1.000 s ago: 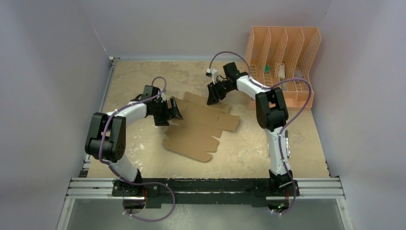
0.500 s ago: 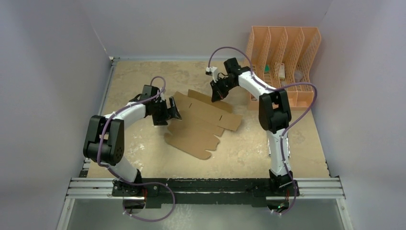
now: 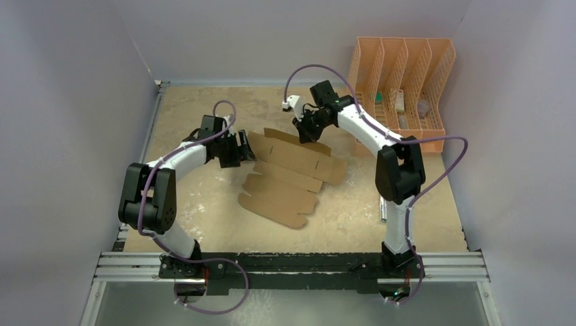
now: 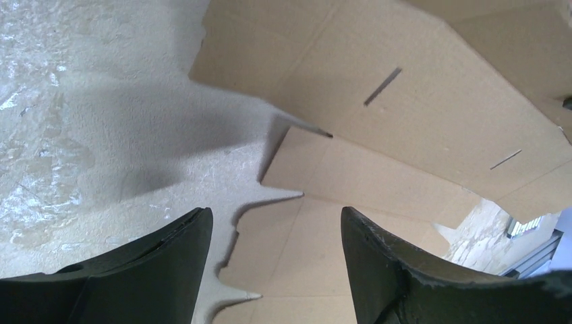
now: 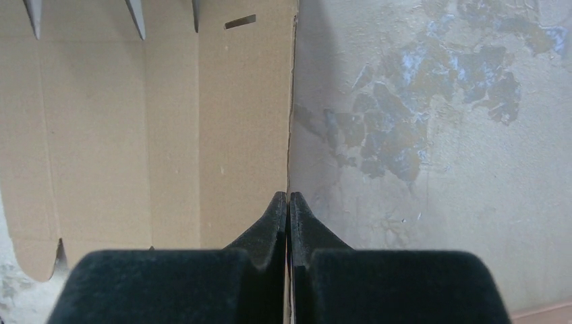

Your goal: Fold the paper box

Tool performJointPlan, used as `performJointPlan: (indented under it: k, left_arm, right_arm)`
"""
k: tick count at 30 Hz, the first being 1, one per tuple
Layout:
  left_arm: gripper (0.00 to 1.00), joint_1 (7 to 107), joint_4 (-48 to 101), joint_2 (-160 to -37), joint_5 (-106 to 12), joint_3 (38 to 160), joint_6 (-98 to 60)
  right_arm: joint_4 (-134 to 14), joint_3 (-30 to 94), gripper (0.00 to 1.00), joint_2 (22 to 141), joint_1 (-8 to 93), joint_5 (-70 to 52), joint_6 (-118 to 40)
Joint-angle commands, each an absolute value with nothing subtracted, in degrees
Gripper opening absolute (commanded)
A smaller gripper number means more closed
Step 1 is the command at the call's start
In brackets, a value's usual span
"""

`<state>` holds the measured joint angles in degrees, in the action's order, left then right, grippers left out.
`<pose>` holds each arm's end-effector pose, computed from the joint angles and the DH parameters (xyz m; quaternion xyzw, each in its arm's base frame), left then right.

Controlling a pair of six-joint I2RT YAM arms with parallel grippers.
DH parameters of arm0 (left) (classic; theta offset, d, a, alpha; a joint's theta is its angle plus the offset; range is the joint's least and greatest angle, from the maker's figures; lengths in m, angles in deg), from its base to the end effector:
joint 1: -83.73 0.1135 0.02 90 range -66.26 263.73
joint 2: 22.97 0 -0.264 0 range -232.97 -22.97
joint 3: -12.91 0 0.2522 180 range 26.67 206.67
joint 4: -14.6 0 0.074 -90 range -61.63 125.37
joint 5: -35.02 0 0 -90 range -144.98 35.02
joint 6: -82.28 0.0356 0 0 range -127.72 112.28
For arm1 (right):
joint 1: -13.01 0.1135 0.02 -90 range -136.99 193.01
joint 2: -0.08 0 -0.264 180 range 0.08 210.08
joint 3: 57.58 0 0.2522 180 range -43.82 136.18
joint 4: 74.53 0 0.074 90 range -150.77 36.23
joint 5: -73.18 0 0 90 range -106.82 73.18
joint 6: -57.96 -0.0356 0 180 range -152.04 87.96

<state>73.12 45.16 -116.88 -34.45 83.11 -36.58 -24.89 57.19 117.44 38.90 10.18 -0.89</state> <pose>0.3236 -0.0733 0.1883 -0.0946 0.9334 -0.2616 0.2269 0.4050 0.2145 0.2530 -0.5057 0.7723 0.2062 0.3245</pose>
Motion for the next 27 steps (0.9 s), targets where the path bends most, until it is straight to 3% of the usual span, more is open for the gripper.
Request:
performJointPlan:
  k: [1, 6, 13, 27]
  left_arm:
    - [0.69, 73.5, 40.8, -114.5, -33.6, 81.5, -35.3]
    - [0.69, 73.5, 36.1, -112.7, -31.9, 77.4, -39.3]
    - [0.66, 72.8, 14.6, -112.4, -28.6, 69.8, -52.9]
    - [0.60, 69.9, 13.6, -119.1, -29.4, 72.6, -50.6]
  right_arm:
    - [-26.3, 54.0, 0.00, 111.2, 41.1, 5.3, 4.0]
    - [-28.1, 51.9, 0.00, 107.4, 42.0, 3.3, 3.9]
    - [-31.3, 47.5, 0.00, 104.3, 42.7, 4.2, 4.7]
    - [-34.8, 43.1, 0.00, 102.5, 42.8, 4.5, 5.0]
